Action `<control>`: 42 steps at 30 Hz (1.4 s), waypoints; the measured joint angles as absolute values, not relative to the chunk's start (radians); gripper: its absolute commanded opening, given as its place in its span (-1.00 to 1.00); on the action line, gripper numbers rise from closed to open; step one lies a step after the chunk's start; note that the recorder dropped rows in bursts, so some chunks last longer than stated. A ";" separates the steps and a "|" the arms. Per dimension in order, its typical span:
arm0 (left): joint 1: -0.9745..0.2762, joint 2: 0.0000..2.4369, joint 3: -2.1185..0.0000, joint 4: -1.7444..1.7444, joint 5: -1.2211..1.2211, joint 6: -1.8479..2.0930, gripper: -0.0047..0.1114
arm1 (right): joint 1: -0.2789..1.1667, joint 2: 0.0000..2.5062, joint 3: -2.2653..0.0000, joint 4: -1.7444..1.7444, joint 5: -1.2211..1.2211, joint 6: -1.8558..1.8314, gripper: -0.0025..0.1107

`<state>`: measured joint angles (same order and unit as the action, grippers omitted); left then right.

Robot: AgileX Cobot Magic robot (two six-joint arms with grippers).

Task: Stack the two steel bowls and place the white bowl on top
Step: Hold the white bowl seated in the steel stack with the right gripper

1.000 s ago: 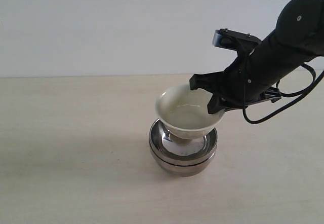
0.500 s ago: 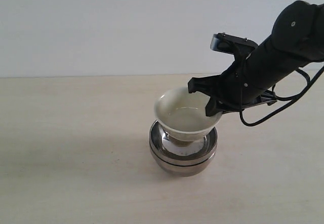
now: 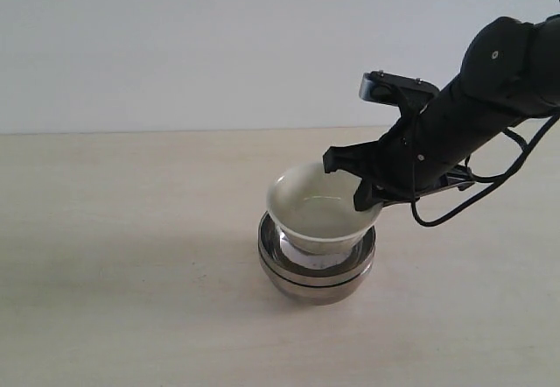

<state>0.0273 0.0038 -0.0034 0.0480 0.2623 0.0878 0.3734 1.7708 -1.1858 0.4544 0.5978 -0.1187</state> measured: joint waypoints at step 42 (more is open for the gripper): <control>0.027 0.004 -0.003 0.048 0.262 0.088 -0.85 | 0.372 1.772 -1.117 0.584 0.548 -0.227 -0.96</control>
